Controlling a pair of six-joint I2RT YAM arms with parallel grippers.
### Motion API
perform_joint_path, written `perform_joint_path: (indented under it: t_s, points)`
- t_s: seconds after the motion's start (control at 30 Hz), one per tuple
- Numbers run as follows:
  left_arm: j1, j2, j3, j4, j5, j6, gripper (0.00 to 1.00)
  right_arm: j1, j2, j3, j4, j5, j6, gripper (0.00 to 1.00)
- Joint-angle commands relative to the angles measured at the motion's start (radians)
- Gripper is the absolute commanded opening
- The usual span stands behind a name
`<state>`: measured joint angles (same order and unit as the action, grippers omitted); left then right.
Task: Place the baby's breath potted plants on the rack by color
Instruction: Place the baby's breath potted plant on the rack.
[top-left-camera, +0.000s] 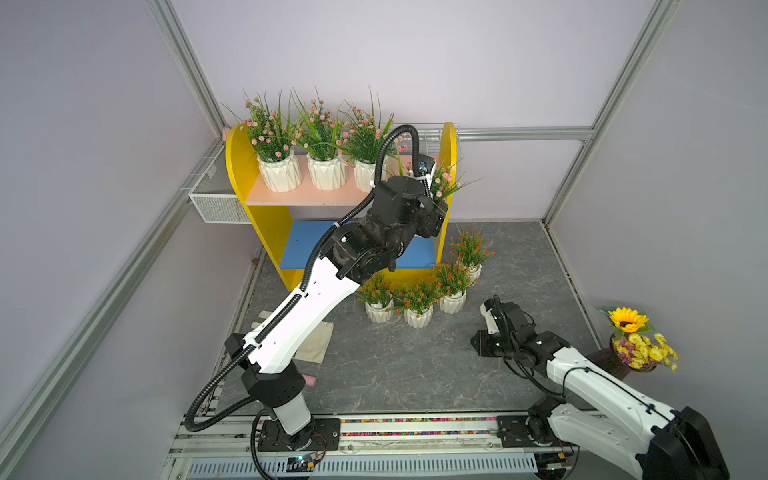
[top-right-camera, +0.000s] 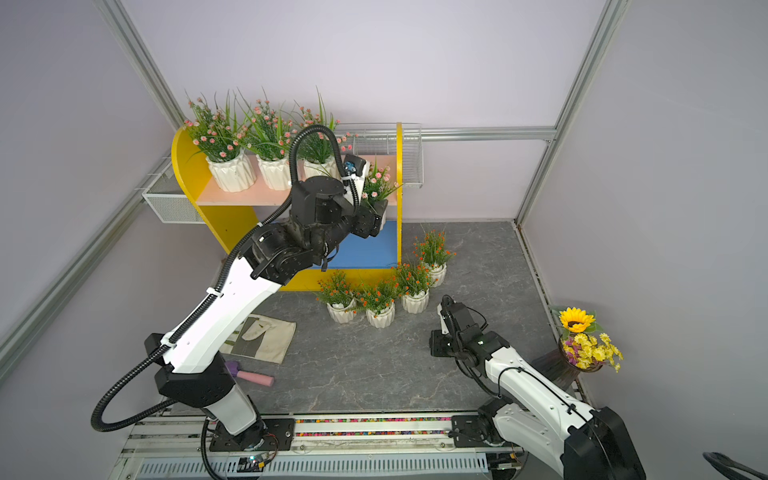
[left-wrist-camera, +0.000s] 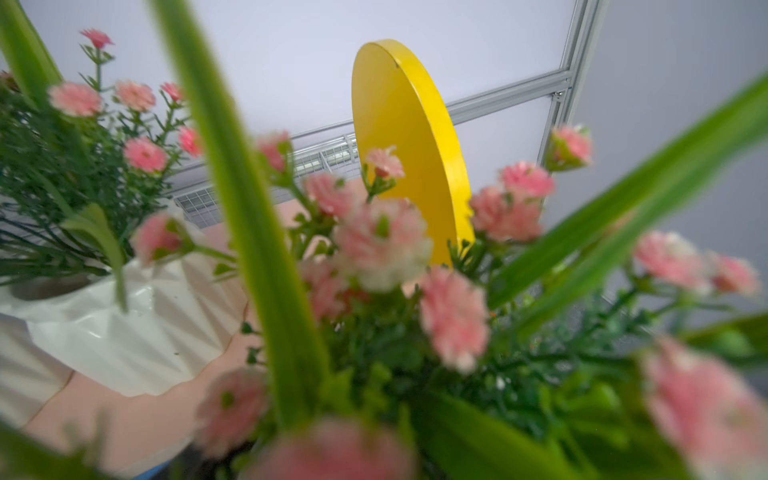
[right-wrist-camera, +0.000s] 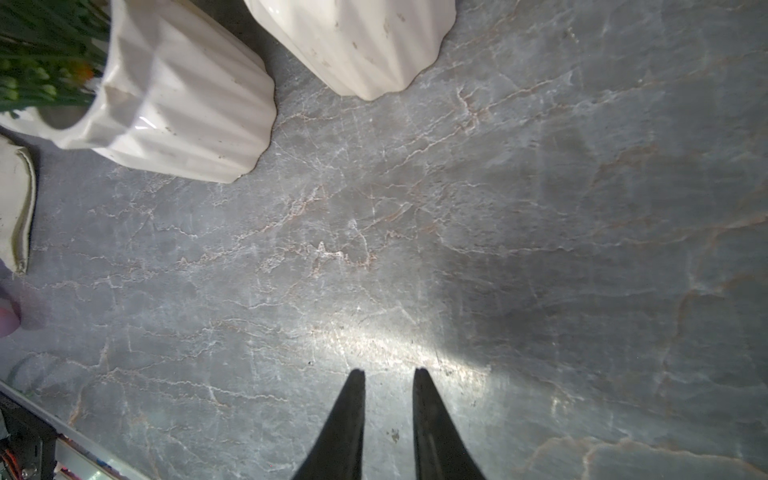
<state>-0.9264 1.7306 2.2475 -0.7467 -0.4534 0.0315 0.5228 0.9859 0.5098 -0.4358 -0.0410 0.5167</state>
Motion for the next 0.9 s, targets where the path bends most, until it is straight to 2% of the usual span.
perform_joint_path:
  t_s: [0.0,0.53,0.87]
  points:
    - [0.020,0.028,0.097,-0.016,0.012,0.017,0.32,0.009,-0.017,-0.023,-0.004,0.011,0.022,0.24]
    - [0.124,0.207,0.366,-0.002,0.113,0.002,0.31,0.018,-0.071,-0.039,-0.043,0.025,0.036,0.24]
    - [0.166,0.273,0.394,0.063,0.161,-0.012,0.31,0.021,-0.079,-0.037,-0.060,0.039,0.039,0.24]
